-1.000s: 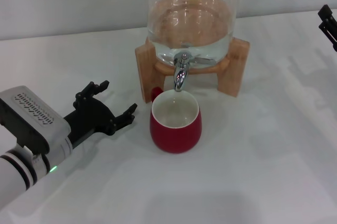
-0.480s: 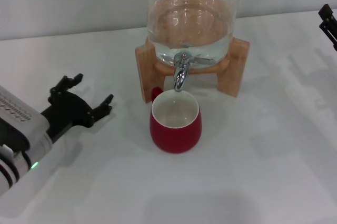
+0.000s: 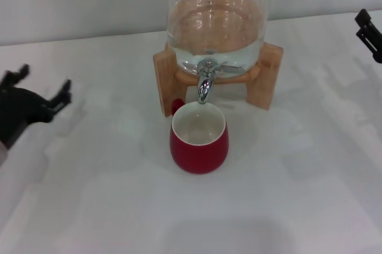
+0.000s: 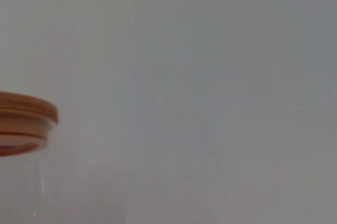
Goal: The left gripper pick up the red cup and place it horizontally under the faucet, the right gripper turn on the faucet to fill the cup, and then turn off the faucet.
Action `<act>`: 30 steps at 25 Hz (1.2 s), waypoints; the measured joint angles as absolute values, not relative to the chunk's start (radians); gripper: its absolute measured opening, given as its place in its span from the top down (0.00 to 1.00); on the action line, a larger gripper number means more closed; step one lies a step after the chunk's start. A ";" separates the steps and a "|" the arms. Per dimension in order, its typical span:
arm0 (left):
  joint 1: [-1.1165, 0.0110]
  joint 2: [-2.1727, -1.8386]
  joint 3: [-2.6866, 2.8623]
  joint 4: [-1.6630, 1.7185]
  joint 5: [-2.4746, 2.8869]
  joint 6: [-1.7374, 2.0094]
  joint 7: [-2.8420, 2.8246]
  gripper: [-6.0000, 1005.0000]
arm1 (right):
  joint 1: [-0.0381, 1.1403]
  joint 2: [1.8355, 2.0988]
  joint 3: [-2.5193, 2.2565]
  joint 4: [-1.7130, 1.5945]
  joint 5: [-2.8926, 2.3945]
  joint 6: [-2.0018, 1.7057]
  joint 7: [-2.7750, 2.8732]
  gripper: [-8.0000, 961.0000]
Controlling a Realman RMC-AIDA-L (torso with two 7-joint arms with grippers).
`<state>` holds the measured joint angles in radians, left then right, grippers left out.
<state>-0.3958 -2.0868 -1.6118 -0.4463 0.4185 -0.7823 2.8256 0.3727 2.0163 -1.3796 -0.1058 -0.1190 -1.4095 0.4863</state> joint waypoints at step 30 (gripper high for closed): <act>-0.245 -2.092 -1.998 -0.312 0.281 -1.257 2.827 0.14 | 0.351 2.012 -1.530 -0.103 -0.121 -1.471 0.503 0.12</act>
<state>-0.2450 -2.0923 -1.9978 -0.3118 0.2807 -1.2573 2.8271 0.3513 2.0121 -1.5300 -0.1032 -0.1213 -1.4711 0.5035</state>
